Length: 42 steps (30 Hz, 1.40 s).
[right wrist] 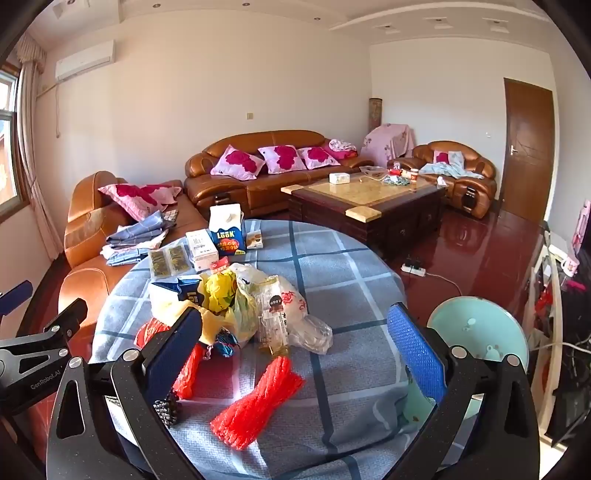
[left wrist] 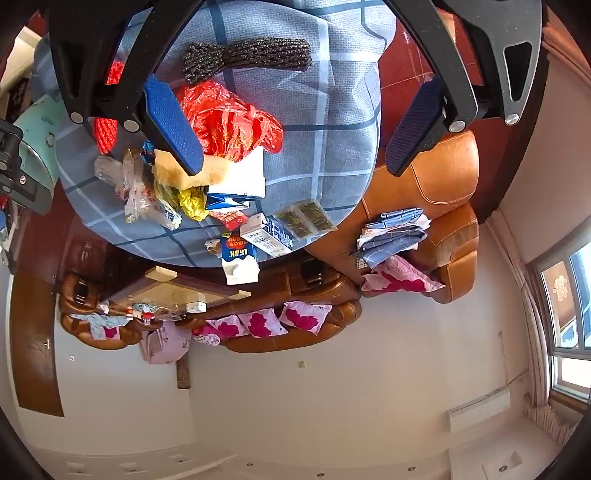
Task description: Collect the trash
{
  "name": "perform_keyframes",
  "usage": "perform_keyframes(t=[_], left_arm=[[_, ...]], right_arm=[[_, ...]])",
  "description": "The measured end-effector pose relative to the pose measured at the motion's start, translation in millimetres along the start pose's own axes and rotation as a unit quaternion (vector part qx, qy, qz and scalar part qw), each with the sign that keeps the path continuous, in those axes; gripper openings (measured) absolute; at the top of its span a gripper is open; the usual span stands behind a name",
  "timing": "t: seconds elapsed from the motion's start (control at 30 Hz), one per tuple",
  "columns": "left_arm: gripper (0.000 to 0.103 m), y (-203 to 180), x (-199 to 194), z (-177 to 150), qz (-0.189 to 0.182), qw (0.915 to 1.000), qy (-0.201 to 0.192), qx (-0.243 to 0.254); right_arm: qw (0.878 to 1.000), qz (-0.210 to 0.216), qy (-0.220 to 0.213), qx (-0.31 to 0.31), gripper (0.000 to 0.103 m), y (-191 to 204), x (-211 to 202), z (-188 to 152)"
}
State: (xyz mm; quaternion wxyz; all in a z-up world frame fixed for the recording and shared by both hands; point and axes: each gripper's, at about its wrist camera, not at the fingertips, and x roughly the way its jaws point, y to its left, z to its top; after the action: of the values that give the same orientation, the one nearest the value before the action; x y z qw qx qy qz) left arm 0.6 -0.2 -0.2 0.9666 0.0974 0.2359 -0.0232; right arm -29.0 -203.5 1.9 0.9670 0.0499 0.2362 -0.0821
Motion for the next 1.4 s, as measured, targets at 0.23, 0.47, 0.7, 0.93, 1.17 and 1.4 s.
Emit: perform_keyframes(t=[0.23, 0.47, 0.7, 0.93, 1.17, 1.4], left_arm=[[0.097, 0.8, 0.1, -0.3, -0.003, 1.0000, 0.000, -0.002], [0.097, 5.0, 4.2, -1.3, 0.001, 1.0000, -0.001, 0.001], [0.097, 3.7, 3.7, 0.8, 0.004, 1.0000, -0.001, 0.000], [0.097, 4.5, 3.6, 1.4, 0.006, 1.0000, -0.003, -0.001], [0.097, 6.5, 2.5, 4.1, 0.009, 0.9999, -0.004, -0.003], [0.097, 6.7, 1.9, 4.4, 0.009, 1.0000, -0.004, -0.003]], right_arm=[[1.000, 0.001, 0.002, 0.001, 0.098, -0.9, -0.6, -0.1], [1.000, 0.001, 0.002, 0.001, 0.098, -1.0, -1.0, -0.7], [1.000, -0.001, -0.001, 0.002, 0.098, -2.4, -0.4, 1.6], [1.000, -0.003, -0.002, 0.002, 0.098, -4.2, -3.1, 4.4], [1.000, -0.005, -0.002, 0.005, 0.098, -6.5, -3.9, 3.2], [1.000, -0.003, -0.001, 0.006, 0.098, -7.2, -3.3, 2.8]])
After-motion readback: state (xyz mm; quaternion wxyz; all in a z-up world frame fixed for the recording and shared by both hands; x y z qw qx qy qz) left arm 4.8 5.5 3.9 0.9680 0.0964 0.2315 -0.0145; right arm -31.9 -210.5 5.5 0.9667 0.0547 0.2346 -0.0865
